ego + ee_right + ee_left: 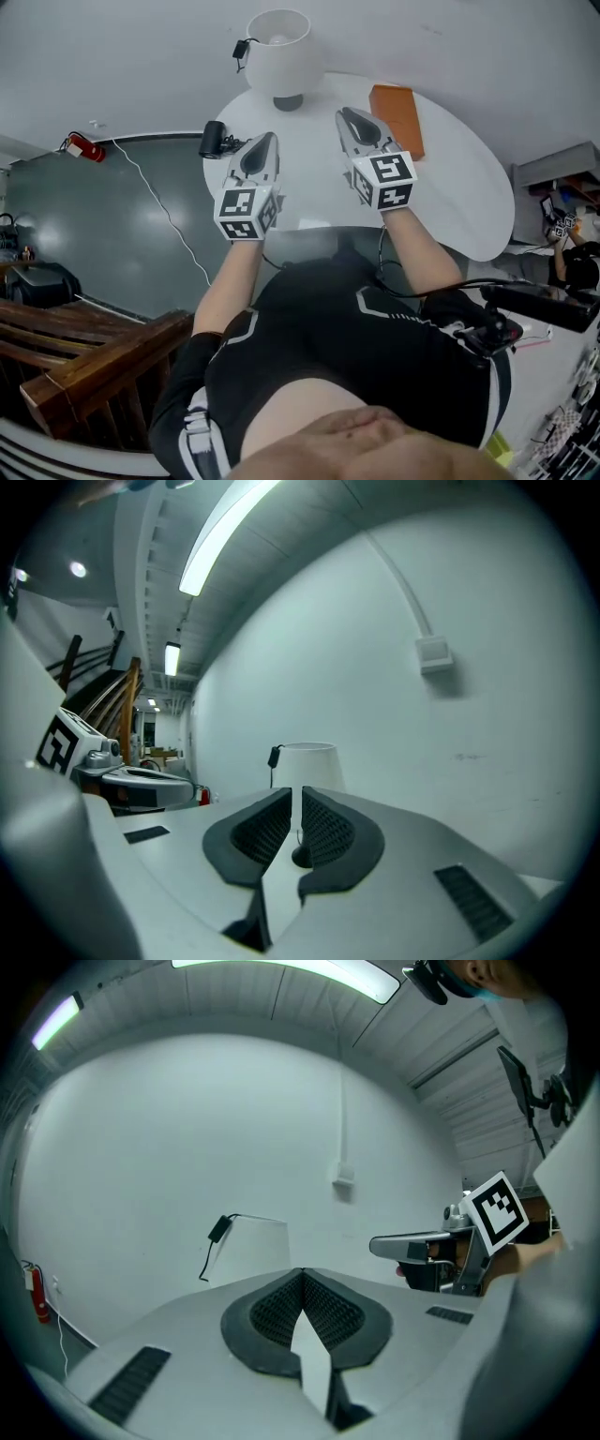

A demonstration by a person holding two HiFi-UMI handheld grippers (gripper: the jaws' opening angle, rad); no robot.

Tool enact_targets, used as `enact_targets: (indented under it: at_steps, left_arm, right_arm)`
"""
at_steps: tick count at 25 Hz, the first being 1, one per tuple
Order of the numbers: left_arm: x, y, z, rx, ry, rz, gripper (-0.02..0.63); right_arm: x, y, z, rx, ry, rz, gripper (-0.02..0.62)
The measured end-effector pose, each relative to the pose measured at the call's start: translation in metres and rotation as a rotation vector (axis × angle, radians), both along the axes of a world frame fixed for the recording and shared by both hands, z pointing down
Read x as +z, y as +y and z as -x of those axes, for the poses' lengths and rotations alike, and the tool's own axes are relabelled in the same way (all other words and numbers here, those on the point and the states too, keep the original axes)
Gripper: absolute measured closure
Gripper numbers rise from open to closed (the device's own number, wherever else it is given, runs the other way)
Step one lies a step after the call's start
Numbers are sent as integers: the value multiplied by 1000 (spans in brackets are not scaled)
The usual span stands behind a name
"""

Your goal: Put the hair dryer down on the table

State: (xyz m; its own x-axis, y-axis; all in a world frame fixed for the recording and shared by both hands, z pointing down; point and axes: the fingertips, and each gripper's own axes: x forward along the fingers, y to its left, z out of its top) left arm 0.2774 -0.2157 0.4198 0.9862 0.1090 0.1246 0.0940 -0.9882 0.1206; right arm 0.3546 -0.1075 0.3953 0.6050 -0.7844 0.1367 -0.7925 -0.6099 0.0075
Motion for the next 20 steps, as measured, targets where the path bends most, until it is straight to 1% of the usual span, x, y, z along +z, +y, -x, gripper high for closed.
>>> enact_targets:
  at_steps: [2,5,8,11,12,16,20]
  left_arm:
    - [-8,12,-7,20,13,-8,575]
    - [-15,32,-18,60,27,-14,575]
    - [-21,41,-26,74,41,-23,575]
    - [-27,45,-26,36,59,-85,575]
    - [-28,50,-27,33,59,-94,575]
    - [-31,70,-37,74,58,-61,575]
    - [-35,90,-40,108,80,-95,575]
  right_arm:
    - [-9,20,-7,51,31,-4,541]
    - [-15,48,-16,104,80,32,543]
    - [-18,70,-26,150,65,13,543]
    - [-20,91,-28,200,52,-37,543]
    - [-18,98,-28,206,47,-43,543]
    - [-17,124,-31,232,34,-42,543]
    - [-21,146,-33,260,41,-47,543]
